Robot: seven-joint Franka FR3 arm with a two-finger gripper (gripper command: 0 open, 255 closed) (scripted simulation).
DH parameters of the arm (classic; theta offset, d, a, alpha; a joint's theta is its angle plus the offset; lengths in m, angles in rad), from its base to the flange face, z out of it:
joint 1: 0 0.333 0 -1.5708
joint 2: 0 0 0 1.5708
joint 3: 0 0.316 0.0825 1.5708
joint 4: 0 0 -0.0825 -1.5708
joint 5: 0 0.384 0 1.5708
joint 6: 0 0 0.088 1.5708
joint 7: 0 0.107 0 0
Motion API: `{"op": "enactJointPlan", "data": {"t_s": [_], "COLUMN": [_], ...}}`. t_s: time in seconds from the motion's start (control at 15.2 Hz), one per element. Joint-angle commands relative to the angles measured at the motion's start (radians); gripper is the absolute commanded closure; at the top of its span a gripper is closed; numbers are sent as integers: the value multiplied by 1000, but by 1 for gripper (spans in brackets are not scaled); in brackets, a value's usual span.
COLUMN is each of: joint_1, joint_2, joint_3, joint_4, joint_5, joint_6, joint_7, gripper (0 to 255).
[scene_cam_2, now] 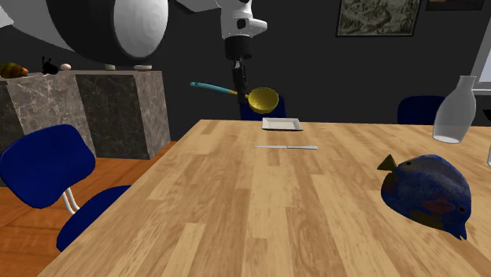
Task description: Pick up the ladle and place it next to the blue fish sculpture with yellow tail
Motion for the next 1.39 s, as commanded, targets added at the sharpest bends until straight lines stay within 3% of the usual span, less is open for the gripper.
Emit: {"op": "enactJointPlan", "data": {"t_s": [0.0,0.73,1.12,1.32], "joint_1": [-77,-338,-437,-446], "joint_2": [-58,-192,-206,-211], "joint_3": [7,-20,-51,-52], "joint_4": [-91,-285,-299,-347], "joint_5": [23,75,79,81], "joint_6": [38,149,178,220], "joint_7": [-36,-255,-378,-371], "gripper": [255,255,255,255]}}
